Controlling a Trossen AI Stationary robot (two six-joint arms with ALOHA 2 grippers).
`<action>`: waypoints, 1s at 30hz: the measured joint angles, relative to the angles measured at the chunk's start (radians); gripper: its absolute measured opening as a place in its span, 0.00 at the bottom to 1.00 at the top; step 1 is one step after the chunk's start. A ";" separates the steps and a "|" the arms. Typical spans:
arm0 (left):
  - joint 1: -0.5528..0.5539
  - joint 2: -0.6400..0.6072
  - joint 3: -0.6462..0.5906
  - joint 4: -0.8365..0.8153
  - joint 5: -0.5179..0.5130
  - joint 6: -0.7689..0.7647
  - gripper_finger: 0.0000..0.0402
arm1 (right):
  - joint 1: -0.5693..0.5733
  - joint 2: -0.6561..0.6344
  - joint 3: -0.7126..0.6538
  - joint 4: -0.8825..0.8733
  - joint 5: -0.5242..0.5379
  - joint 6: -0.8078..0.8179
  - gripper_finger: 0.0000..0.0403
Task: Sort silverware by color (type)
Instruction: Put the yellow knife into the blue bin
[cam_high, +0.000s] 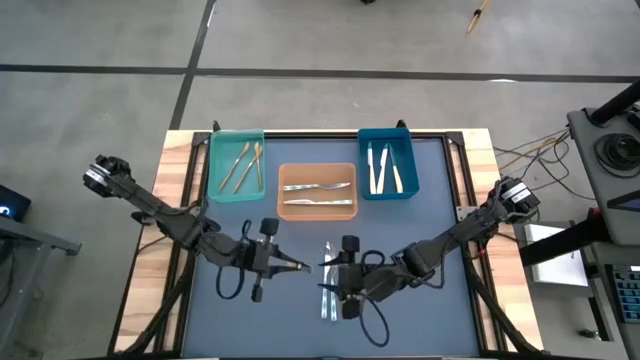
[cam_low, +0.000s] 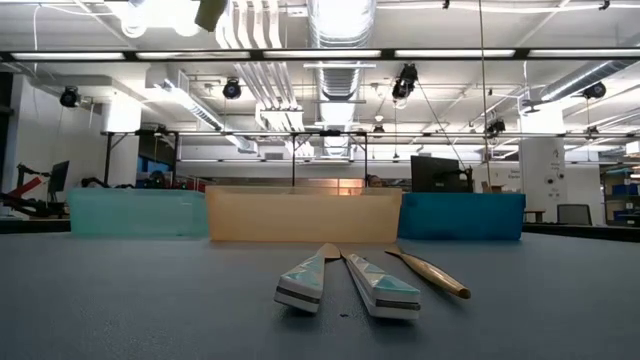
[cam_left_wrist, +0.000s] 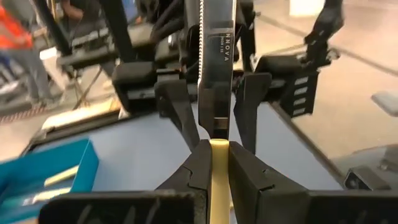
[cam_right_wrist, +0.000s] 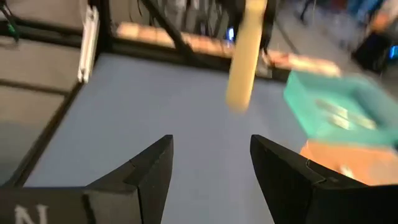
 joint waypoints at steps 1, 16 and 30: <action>0.001 0.000 -0.018 0.038 0.008 0.018 0.04 | 0.000 0.000 -0.014 0.057 -0.001 -0.032 0.51; 0.038 0.000 -0.281 0.576 0.028 0.112 0.04 | -0.061 0.000 -0.264 0.845 -0.002 -0.218 0.51; 0.140 0.096 -0.290 0.709 0.028 0.109 0.04 | -0.118 0.000 -0.228 0.860 -0.064 -0.282 0.51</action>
